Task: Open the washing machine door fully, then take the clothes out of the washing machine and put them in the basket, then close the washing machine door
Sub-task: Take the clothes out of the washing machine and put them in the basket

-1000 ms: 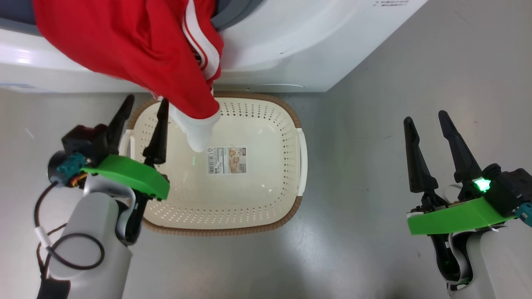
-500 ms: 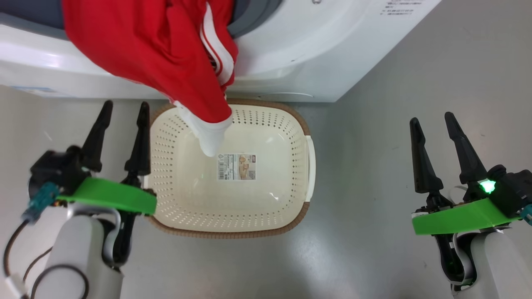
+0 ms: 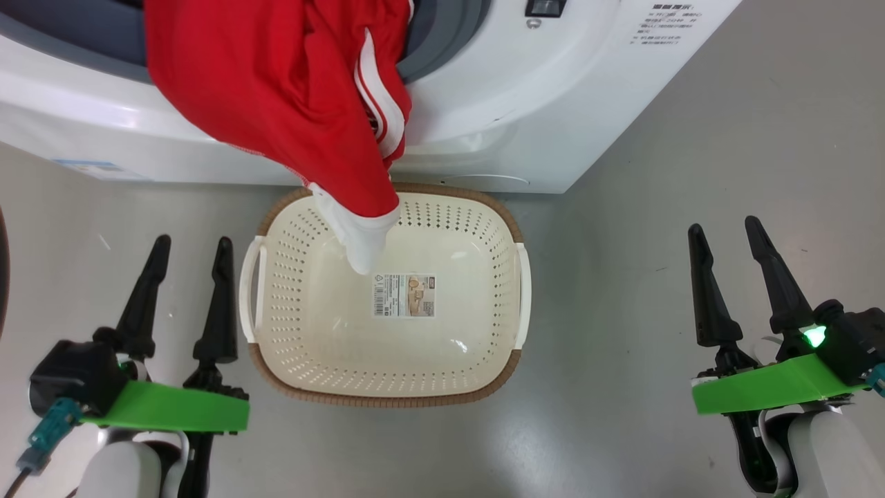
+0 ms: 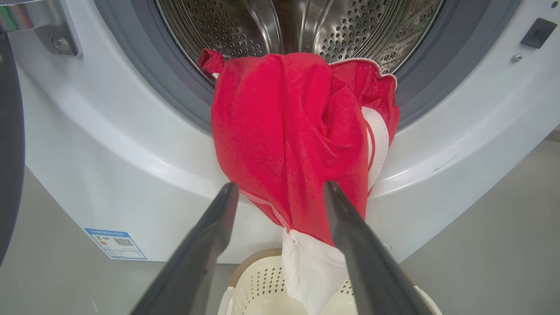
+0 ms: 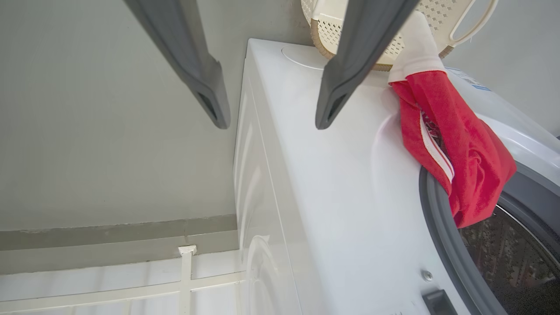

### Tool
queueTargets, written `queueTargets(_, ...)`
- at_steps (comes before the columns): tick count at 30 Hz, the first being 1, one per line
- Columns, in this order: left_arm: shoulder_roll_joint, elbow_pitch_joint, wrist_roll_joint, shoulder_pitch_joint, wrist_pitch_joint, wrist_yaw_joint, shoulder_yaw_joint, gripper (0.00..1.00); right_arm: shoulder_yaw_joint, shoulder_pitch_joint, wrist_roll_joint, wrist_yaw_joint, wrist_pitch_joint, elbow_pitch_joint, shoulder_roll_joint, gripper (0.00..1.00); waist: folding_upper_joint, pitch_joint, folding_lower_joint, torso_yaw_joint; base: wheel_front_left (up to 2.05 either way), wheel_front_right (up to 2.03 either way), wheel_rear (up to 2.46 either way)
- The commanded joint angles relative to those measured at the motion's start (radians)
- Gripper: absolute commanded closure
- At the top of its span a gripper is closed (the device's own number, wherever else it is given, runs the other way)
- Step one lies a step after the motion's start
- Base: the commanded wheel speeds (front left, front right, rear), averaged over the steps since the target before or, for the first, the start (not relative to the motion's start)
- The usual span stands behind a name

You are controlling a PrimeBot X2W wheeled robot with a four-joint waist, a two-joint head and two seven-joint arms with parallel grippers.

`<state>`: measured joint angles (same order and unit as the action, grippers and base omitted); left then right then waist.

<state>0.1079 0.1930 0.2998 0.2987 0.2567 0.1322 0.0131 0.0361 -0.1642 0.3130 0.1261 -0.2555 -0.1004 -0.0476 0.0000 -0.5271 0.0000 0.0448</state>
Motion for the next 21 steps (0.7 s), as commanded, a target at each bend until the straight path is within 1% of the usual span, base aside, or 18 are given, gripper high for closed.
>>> queueTargets(1, 0.015, -0.037, -0.011, -0.026, 0.005, -0.002, 0.039, 0.00, -0.017, 0.021, -0.009, 0.005, -0.006, 0.022, -0.003, 0.00, 0.0000, 0.003, 0.0000, 0.000, 0.00, 0.00, 0.00)
queueTargets(9, 0.010, -0.050, -0.014, -0.031, 0.005, -0.002, 0.038, 0.00, -0.021, 0.023, -0.007, 0.005, -0.006, 0.021, -0.003, 0.00, 0.0000, 0.007, 0.0000, -0.005, 0.00, 0.00, 0.00)
queueTargets(13, 0.014, -0.039, -0.007, -0.015, 0.005, -0.002, 0.019, 0.00, -0.022, 0.027, -0.004, 0.005, -0.006, 0.021, -0.003, 0.00, 0.0000, 0.011, 0.0000, -0.006, 0.00, 0.00, 0.00)
queueTargets(17, 0.033, -0.005, 0.009, 0.026, 0.005, -0.002, -0.017, 0.00, -0.027, 0.030, -0.002, 0.005, -0.006, 0.018, -0.003, 0.00, 0.0000, 0.015, 0.0000, -0.006, 0.00, 0.00, 0.00)
queueTargets(21, 0.062, 0.044, 0.025, 0.113, 0.005, -0.002, -0.050, 0.00, -0.027, 0.029, -0.001, 0.005, -0.006, 0.018, -0.003, 0.00, 0.0000, 0.014, 0.0000, -0.004, 0.00, 0.00, 0.00)
